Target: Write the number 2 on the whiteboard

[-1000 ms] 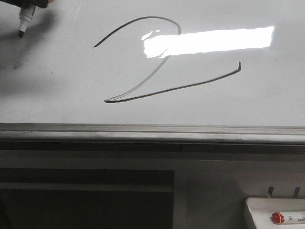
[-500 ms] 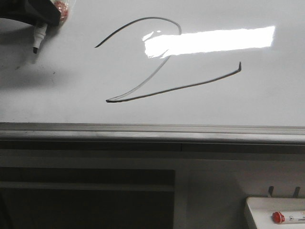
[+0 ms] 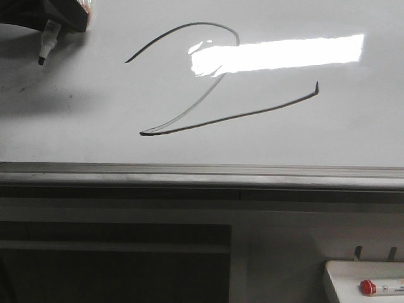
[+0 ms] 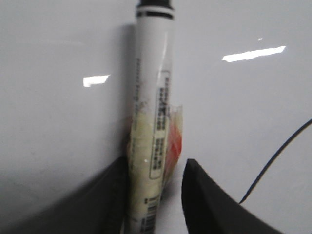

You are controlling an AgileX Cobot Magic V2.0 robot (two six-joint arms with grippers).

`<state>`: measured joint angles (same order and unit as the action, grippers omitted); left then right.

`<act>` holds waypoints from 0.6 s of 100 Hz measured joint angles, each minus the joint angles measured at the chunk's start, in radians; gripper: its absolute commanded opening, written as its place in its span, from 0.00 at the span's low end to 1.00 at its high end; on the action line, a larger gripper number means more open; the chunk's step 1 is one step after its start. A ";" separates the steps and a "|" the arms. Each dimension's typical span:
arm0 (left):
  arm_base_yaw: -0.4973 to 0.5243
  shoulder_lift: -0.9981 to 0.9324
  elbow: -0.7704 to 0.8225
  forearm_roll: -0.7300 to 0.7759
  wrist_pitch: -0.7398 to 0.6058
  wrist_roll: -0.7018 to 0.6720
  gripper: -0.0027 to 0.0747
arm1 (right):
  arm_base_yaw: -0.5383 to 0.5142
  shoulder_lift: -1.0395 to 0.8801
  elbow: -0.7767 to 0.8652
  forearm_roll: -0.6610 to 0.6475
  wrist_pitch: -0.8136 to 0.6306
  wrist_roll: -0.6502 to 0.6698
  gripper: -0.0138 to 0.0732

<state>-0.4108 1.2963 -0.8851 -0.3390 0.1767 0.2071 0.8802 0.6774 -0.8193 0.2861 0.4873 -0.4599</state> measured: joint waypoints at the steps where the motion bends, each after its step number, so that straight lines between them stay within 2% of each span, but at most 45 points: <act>1: 0.000 0.000 0.000 -0.002 0.000 0.000 0.40 | 0.000 0.000 0.000 0.000 0.000 0.000 0.08; 12: 0.000 0.000 0.000 -0.002 -0.002 -0.002 0.43 | 0.000 0.000 0.000 0.000 -0.001 0.000 0.08; 27: 0.000 0.000 0.000 -0.002 -0.003 -0.002 0.64 | 0.000 0.000 0.000 0.002 -0.001 0.000 0.08; 34: 0.000 0.000 0.000 -0.002 -0.006 -0.002 0.70 | 0.000 0.000 0.000 0.002 0.001 0.000 0.08; 60: 0.000 -0.027 -0.004 -0.002 -0.007 -0.002 0.71 | 0.000 0.000 0.000 0.002 0.002 0.000 0.08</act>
<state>-0.4108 1.2697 -0.8892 -0.3413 0.1697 0.2047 0.8802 0.6774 -0.8193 0.2878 0.4898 -0.4599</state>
